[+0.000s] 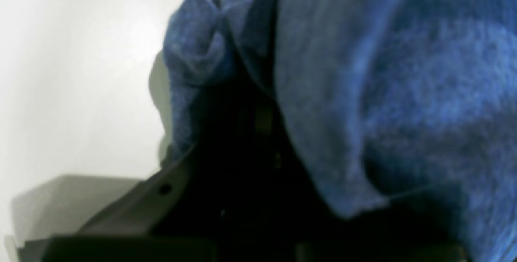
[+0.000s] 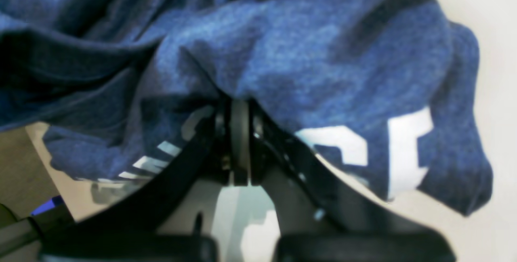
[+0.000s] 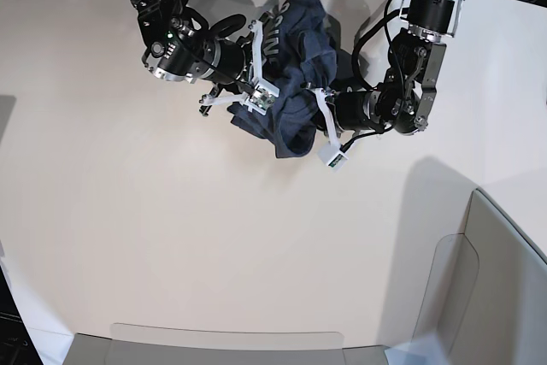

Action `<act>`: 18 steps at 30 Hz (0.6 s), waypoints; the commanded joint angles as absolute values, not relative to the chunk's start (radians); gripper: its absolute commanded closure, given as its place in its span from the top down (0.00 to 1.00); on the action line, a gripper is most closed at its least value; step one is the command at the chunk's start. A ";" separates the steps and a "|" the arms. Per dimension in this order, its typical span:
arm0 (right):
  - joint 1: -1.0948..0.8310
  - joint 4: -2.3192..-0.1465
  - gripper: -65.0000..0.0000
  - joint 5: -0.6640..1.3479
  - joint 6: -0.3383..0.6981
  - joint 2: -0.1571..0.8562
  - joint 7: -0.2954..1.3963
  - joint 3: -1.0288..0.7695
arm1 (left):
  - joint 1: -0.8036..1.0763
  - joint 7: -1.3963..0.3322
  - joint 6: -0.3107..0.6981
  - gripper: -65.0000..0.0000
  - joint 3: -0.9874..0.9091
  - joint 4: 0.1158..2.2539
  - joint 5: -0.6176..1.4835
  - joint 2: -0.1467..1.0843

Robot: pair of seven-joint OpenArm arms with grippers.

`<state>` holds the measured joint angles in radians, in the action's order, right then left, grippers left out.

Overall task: Layout the t-shirt on the table in an organized manner, then fold the t-shirt properly
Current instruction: 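Grasp the bundle edges with both grippers and tuck them under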

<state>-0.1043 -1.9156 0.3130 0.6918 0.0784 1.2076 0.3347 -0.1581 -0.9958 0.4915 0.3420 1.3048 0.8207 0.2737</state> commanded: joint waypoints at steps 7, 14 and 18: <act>-0.096 -1.942 0.00 0.335 0.698 0.150 1.193 0.334 | -0.186 -1.059 0.458 0.01 0.311 1.300 0.720 0.285; -0.101 -1.942 0.00 0.335 0.698 0.185 1.193 0.334 | -0.188 -1.067 0.458 0.01 0.150 1.417 0.723 0.283; -0.096 -1.942 0.00 0.335 0.698 0.185 1.193 0.334 | -0.180 -1.069 0.458 0.01 0.048 1.527 0.725 0.278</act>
